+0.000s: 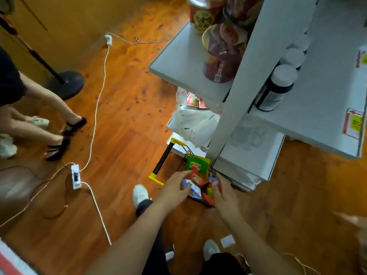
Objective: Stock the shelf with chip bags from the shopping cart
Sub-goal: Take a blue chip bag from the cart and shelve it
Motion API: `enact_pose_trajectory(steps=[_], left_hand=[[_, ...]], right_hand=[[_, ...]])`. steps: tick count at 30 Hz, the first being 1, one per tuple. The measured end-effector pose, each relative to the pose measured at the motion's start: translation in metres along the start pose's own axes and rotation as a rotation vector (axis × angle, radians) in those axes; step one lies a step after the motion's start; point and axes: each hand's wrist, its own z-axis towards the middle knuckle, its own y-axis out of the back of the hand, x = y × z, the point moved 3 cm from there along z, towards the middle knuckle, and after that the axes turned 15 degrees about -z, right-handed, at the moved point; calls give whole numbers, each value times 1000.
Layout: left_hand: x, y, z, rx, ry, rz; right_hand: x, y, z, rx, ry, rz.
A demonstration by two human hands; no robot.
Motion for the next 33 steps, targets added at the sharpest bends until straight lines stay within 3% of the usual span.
enact_pose_trajectory(steps=[10, 14, 17, 20, 26, 33], left_hand=[[104, 9, 161, 361, -119, 310], [143, -21, 219, 475, -337, 418], [166, -59, 251, 552, -578, 649], [182, -86, 265, 569, -706, 846], [199, -84, 247, 617, -713, 726], [243, -74, 223, 782, -658, 940]], right_hand=[[-19, -116, 132, -92, -249, -4], [-63, -149, 170, -131, -281, -22], [-101, -170, 195, -100, -208, -128], [-132, -187, 210, -66, -124, -268], [-161, -204, 215, -24, 0, -356], [-158, -207, 206, -65, -10, -285]])
